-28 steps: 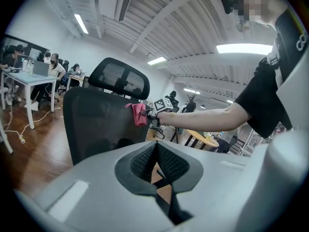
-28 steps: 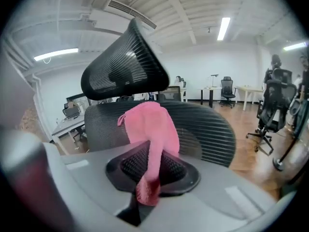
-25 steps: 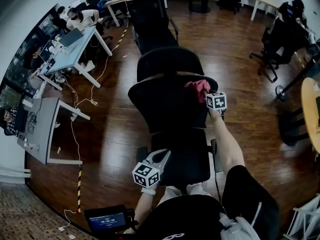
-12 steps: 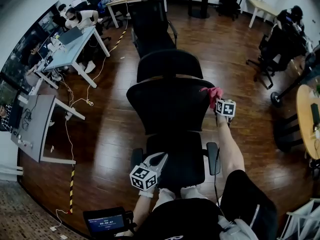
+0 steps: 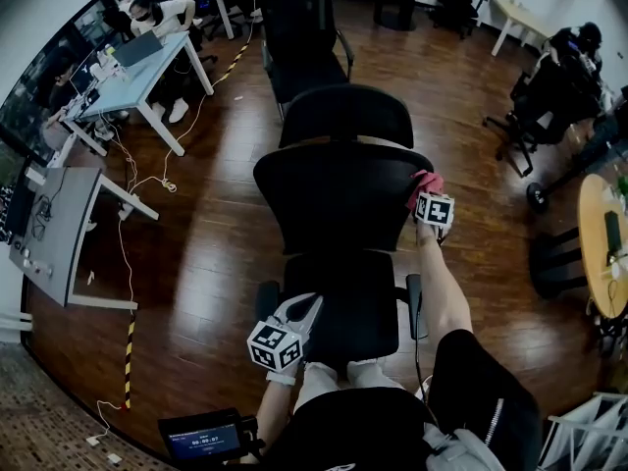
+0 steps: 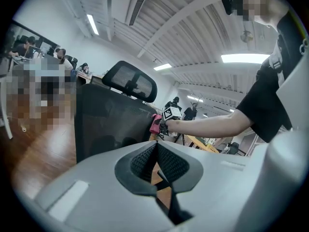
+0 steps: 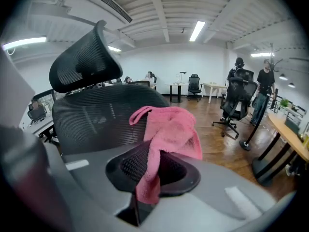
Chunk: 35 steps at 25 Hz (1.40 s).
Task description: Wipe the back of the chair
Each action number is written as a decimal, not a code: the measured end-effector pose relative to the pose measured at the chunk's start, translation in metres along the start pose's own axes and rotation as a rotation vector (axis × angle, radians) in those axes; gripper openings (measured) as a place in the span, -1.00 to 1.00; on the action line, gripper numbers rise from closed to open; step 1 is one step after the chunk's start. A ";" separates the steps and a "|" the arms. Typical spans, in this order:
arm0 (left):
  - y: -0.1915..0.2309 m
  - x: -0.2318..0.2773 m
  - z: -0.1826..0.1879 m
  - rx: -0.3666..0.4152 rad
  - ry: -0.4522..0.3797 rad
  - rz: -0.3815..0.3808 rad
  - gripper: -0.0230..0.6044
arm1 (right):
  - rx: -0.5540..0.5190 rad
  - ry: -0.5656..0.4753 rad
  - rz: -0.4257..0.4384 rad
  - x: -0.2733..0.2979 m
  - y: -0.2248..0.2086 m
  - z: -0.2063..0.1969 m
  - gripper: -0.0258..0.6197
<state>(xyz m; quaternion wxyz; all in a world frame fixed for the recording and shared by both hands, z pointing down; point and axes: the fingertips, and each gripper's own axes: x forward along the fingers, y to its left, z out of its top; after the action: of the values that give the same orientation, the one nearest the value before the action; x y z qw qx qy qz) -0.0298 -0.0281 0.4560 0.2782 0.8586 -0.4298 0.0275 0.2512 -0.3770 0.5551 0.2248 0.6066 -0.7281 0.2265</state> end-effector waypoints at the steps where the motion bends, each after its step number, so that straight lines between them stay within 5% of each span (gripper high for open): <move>1: 0.004 -0.004 0.000 -0.004 -0.003 0.004 -0.95 | -0.010 0.002 0.002 0.003 0.012 0.000 -0.79; 24: 0.077 -0.067 0.016 -0.013 -0.018 0.003 -0.95 | -0.280 -0.001 0.308 0.029 0.321 -0.012 -0.79; 35: 0.096 -0.088 0.017 -0.034 -0.021 0.019 -0.95 | -0.393 -0.001 0.471 0.036 0.423 -0.028 -0.79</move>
<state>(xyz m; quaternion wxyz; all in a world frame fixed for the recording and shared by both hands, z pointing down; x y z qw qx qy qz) -0.1607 -0.0182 0.4603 0.2877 0.8499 -0.4413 0.0138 -0.1696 -0.3201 0.5744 0.2789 0.3662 -0.8786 0.1271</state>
